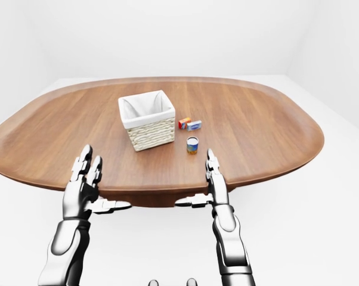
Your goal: Pick up the alphabet soup and put it in the basket.
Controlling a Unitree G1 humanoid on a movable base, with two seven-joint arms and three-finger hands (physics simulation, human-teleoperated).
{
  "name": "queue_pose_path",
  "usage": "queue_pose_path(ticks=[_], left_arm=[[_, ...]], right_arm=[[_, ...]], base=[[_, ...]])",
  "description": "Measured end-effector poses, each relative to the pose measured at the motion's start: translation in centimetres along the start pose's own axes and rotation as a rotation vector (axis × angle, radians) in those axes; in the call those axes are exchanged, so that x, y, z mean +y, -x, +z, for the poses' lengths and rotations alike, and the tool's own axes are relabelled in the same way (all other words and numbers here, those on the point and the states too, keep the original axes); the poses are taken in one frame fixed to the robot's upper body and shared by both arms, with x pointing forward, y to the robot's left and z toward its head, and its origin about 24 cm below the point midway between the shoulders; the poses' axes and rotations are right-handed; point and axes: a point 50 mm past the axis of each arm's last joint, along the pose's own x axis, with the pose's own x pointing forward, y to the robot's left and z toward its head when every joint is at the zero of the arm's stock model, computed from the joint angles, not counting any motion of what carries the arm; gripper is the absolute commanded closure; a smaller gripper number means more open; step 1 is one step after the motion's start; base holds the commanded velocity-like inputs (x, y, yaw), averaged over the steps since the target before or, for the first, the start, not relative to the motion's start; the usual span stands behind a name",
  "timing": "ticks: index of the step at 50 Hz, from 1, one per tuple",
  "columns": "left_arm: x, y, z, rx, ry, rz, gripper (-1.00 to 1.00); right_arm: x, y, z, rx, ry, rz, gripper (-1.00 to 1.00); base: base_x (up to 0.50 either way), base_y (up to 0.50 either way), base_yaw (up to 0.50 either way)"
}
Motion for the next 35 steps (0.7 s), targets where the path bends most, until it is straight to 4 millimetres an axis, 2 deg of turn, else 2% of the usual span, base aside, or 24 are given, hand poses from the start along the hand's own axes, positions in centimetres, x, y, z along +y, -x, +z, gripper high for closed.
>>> queue_pose_path(ticks=[18,35], left_arm=[[0.0,3.1,3.2,-0.108,-0.023,0.009,-1.00],[-0.1,4.4,4.5,-0.150,-0.029,0.009,-1.00]], right_arm=[[0.0,0.3,0.3,-0.012,-0.002,0.022,-1.00],[-0.1,0.5,0.6,-0.021,-0.004,0.023,-1.00]], base=[[0.38,0.00,0.00],[0.39,0.00,0.00]])
